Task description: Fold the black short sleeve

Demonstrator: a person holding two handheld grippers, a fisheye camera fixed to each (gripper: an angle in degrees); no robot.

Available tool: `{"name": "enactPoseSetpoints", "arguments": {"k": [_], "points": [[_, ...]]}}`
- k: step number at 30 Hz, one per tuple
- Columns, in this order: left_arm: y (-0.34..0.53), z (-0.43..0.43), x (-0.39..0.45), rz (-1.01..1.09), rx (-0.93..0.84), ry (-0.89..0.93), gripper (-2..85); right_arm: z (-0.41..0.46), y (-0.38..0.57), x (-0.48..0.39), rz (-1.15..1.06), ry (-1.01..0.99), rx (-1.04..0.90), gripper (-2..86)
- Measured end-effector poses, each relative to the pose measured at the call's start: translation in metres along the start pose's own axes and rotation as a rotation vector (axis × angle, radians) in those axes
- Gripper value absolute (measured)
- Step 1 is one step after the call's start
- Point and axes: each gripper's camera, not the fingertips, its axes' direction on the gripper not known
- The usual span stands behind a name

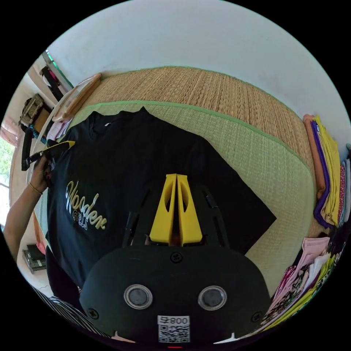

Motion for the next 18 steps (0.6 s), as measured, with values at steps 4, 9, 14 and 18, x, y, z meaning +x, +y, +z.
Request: {"name": "enactPoseSetpoints", "arguments": {"k": [4,9,14,18], "points": [[0.005,-0.017,0.007,-0.001,0.036,-0.007,0.1,0.008,0.002,0.003,0.033,-0.025,0.000,-0.3],[0.069,-0.064,-0.015,-0.047,0.114,-0.098,0.1,-0.009,0.064,0.003,0.034,-0.038,0.128,-0.2],[0.129,-0.068,-0.049,-0.162,0.032,-0.172,0.1,-0.004,0.135,0.042,0.182,-0.067,0.140,-0.2],[0.153,-0.071,-0.034,-0.160,-0.013,-0.147,0.1,0.009,0.185,0.063,0.293,-0.095,0.134,-0.1]]}}
